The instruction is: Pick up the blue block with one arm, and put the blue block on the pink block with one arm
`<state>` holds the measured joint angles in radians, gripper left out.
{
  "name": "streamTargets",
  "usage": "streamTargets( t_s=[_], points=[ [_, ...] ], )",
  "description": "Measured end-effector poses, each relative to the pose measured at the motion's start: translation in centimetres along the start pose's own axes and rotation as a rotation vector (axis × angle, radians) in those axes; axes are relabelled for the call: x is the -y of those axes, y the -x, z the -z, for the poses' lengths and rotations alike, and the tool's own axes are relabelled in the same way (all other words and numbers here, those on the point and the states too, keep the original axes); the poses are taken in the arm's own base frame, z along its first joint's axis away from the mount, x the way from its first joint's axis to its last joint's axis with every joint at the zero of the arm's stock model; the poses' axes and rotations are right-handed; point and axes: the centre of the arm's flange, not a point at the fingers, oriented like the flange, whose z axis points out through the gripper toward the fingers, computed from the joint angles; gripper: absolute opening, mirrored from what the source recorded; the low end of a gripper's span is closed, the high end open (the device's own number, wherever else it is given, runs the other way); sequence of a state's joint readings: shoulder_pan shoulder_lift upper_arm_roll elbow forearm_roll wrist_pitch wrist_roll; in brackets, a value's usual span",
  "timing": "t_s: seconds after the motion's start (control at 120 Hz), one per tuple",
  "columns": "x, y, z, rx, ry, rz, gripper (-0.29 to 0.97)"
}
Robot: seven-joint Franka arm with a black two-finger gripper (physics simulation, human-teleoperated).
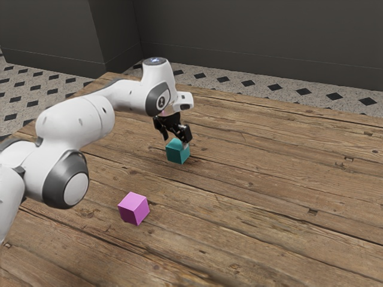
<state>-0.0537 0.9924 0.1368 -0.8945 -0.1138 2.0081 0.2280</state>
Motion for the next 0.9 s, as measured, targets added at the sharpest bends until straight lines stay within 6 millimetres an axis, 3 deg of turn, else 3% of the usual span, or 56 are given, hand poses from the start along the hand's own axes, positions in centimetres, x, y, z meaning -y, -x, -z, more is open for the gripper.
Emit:
streamTargets(
  t_s=[0.233, 0.55, 0.9],
  points=[
    [0.2, 0.0, -0.3, -0.007, -0.001, -0.015, 0.68],
    [0.4, 0.0, -3.2, 0.007, 0.004, -0.030, 0.68],
    [0.6, -0.3, -4.5, -0.027, 0.021, -0.030, 0.68]
  ],
)
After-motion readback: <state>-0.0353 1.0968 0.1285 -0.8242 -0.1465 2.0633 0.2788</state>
